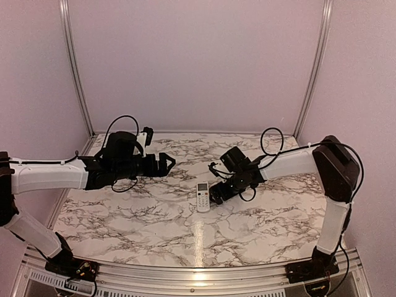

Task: Load the batteries into the remote control
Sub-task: Adjust the remote control at the center of the board, then reset both arms

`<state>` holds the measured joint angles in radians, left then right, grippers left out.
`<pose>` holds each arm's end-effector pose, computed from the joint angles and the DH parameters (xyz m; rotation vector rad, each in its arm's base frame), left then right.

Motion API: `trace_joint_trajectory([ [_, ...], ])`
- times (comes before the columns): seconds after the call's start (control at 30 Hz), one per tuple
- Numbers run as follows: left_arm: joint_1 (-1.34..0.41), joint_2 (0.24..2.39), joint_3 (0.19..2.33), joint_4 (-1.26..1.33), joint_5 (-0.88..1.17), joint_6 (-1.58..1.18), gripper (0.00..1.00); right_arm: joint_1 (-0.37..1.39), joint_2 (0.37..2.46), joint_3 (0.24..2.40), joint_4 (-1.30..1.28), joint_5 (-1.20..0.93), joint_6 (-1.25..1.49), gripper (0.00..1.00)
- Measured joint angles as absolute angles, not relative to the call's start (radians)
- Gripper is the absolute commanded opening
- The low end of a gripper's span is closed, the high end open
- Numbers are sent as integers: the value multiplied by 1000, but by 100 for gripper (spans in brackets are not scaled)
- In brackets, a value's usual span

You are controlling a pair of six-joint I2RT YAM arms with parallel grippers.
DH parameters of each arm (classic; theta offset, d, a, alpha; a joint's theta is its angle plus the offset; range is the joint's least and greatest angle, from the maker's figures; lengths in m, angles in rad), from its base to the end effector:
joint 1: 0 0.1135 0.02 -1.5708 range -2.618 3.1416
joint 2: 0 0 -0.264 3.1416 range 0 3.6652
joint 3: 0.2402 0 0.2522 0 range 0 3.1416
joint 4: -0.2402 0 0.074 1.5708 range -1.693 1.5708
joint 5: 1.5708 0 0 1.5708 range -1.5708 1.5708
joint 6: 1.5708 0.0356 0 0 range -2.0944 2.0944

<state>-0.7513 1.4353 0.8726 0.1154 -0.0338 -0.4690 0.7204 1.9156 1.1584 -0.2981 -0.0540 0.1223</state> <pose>0.2364 -0.2191 0.2478 0.2730 2.0796 -0.7273 0.2862 0.2538 0.1420 -0.8050 2.5466 0.3538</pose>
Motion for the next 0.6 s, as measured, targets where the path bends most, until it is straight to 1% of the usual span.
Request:
trace_joint_trajectory([
  [0.13,-747,1452,917,83,-30,-469,99,714,1887,1123,-289,-64,126,91],
  [0.23,-732,1458,961,46,-25,-467,99,699,1818,1055,-288,-95,130,98],
  [0.4,-672,1458,1007,-14,-24,-453,99,622,1600,975,-261,-163,135,99],
  [0.6,-545,1403,978,-67,-36,-450,99,522,1363,917,-109,-216,138,99],
])
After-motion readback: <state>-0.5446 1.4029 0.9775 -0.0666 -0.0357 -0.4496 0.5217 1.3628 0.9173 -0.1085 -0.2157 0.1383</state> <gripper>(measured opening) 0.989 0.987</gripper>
